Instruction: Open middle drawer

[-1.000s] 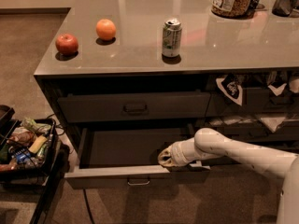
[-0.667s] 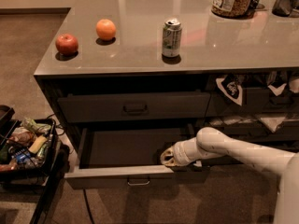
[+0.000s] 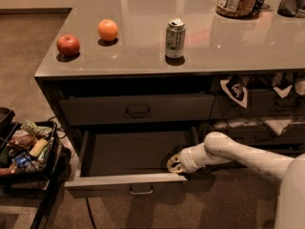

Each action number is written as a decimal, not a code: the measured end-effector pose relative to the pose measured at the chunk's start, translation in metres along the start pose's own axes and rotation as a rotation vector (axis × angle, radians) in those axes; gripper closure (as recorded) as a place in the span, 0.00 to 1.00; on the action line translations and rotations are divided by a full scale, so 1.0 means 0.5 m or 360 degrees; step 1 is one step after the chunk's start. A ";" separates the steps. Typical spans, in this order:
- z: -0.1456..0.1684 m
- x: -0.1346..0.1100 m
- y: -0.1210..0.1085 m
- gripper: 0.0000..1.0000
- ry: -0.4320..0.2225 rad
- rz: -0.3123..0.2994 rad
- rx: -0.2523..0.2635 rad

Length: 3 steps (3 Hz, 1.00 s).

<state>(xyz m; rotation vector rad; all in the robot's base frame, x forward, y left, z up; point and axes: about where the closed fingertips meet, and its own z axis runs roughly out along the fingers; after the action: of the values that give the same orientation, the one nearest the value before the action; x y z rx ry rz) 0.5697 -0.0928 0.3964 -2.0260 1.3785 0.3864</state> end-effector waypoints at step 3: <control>-0.026 -0.067 0.130 1.00 -0.0062 0.0025 -0.0152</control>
Offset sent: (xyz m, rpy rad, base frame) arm -0.0738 -0.0046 0.0130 -0.0061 0.0705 0.0592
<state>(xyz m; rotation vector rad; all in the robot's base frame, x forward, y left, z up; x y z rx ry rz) 0.4955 -0.0927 0.4023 -2.0742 1.3768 0.5049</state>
